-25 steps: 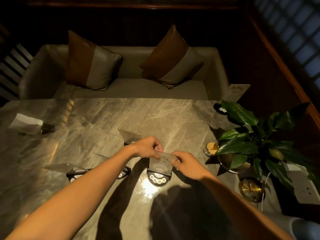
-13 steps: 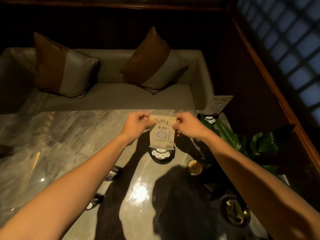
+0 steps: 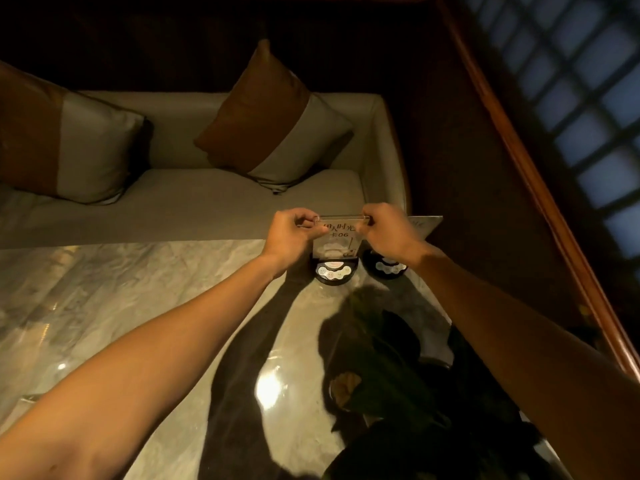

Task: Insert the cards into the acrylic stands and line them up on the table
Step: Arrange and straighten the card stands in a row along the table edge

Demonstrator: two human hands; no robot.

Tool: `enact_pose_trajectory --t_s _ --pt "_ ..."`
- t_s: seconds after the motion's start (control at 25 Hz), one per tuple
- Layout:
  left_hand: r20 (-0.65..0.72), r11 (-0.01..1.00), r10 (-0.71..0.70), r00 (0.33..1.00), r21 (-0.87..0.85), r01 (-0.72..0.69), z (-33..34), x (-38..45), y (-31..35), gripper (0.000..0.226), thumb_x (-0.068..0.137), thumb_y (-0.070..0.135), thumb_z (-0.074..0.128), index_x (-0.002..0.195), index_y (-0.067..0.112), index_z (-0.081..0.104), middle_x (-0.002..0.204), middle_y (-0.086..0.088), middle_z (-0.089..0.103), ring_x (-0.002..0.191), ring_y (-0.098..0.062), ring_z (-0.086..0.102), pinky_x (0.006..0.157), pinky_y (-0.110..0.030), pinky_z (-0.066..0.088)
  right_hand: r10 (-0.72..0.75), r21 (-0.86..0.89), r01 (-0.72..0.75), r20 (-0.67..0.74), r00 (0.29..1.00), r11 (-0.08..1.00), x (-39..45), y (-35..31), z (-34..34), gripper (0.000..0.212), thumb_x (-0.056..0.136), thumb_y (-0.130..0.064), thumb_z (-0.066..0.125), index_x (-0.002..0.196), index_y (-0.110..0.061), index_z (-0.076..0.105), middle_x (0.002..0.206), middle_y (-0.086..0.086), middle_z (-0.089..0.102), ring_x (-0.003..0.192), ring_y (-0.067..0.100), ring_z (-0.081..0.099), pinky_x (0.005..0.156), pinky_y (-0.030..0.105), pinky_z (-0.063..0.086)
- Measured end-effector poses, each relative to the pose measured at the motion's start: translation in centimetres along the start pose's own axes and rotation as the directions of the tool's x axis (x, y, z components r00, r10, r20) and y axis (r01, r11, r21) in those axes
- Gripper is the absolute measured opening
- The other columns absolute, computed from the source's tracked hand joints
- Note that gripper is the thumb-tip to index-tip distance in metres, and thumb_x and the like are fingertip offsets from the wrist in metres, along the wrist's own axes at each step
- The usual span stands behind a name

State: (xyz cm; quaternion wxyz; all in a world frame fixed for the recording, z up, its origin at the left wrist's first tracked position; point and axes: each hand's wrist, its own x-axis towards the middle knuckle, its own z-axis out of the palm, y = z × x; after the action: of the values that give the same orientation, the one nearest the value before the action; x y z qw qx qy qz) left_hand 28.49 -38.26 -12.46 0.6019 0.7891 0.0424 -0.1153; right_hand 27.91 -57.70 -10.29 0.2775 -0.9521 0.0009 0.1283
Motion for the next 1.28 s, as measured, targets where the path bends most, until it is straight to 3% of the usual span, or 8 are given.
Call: enact_pose_trajectory --t_s 0.12,0.4,0.56,0.72,0.8,1.04,1.16,1.28 --pt "0.014 1.0 -0.005 1.0 0.02 0.005 1.2 0.9 -0.6 0.018 0.079 0.002 0.078 0.093 0.005 0.066 0.076 0.002 0.063 0.069 -0.004 0.06 0.061 -0.009 0.051 0.021 -0.013 -0.021 -0.01 1.0 1.0 0.6 1.8 0.6 0.006 0.103 -0.021 0.055 0.1 -0.021 0.061 0.11 0.007 0.07 0.091 0.017 0.067 0.064 0.02 0.056" --pt "0.056 0.996 -0.047 0.997 0.076 0.042 0.7 1.4 -0.5 0.019 0.081 0.003 0.076 0.098 0.005 0.066 0.085 -0.002 0.067 0.078 -0.006 0.064 0.068 -0.018 0.057 0.053 -0.079 -0.05 0.038 0.998 0.996 0.2 0.9 0.9 0.028 0.101 -0.015 0.055 0.128 -0.019 0.058 0.112 0.003 0.067 0.089 0.019 0.066 0.077 0.036 0.063" --pt "0.098 0.99 -0.005 0.995 0.141 -0.009 -2.3 -0.1 0.0 0.027 0.086 0.018 0.074 0.11 0.009 0.069 0.097 0.0 0.069 0.09 -0.01 0.064 0.07 -0.013 0.051 0.026 -0.156 -0.022 0.02 0.999 0.988 -1.1 -0.8 0.0 0.031 0.097 -0.018 0.062 0.128 -0.017 0.057 0.114 0.005 0.068 0.099 0.023 0.068 0.084 0.042 0.061" --pt "0.063 0.978 0.001 0.998 0.21 -0.014 -9.5 -3.4 0.7 0.021 0.087 0.025 0.073 0.106 0.016 0.072 0.097 -0.003 0.073 0.089 -0.013 0.066 0.078 -0.026 0.053 0.0 -0.301 -0.051 -0.166 0.986 0.952 -3.6 -5.9 -1.4 0.018 0.101 -0.027 0.056 0.101 -0.011 0.063 0.094 0.009 0.069 0.078 0.023 0.065 0.069 0.039 0.056" --pt "0.038 0.974 0.011 0.999 0.226 -0.019 -13.5 -5.7 0.8 0.021 0.087 0.027 0.073 0.105 0.017 0.073 0.096 -0.001 0.072 0.089 -0.013 0.066 0.075 -0.027 0.053 -0.041 -0.33 -0.042 -0.239 0.97 0.943 -4.7 -8.9 -1.1 0.02 0.1 -0.028 0.054 0.1 -0.01 0.062 0.095 0.011 0.068 0.081 0.028 0.063 0.068 0.037 0.047" --pt "-0.039 0.976 -0.009 0.999 0.215 0.017 -24.2 -13.7 -2.3 0.033 0.084 0.033 0.075 0.113 0.019 0.07 0.11 0.003 0.069 0.105 -0.012 0.062 0.092 -0.032 0.05 -0.116 0.226 0.123 -0.043 0.992 0.966 -9.2 -19.5 6.1 0.058 0.093 -0.035 0.069 0.145 -0.02 0.049 0.147 0.004 0.053 0.134 0.022 0.05 0.106 0.037 0.042" --pt "0.018 0.961 -0.045 0.999 0.273 0.038 -28.0 -17.2 -4.8 0.038 0.084 0.025 0.073 0.121 0.023 0.066 0.122 0.006 0.063 0.119 -0.011 0.054 0.097 -0.026 0.041 -0.163 0.386 0.103 0.128 0.978 0.917 -12.9 -23.7 11.9 0.081 0.085 -0.036 0.079 0.154 -0.022 0.037 0.155 0.001 0.042 0.139 0.017 0.042 0.107 0.032 0.039" --pt "0.202 0.936 -0.132 0.97 0.348 0.055 -31.1 -19.8 -7.0 0.048 0.083 0.014 0.068 0.129 0.024 0.06 0.131 0.005 0.057 0.124 -0.01 0.048 0.098 -0.026 0.037 -0.228 0.479 0.05 0.322 0.919 0.876 -15.9 -25.6 17.6 0.089 0.082 -0.026 0.083 0.155 -0.022 0.033 0.145 -0.004 0.045 0.127 0.009 0.046 0.094 0.015 0.041"
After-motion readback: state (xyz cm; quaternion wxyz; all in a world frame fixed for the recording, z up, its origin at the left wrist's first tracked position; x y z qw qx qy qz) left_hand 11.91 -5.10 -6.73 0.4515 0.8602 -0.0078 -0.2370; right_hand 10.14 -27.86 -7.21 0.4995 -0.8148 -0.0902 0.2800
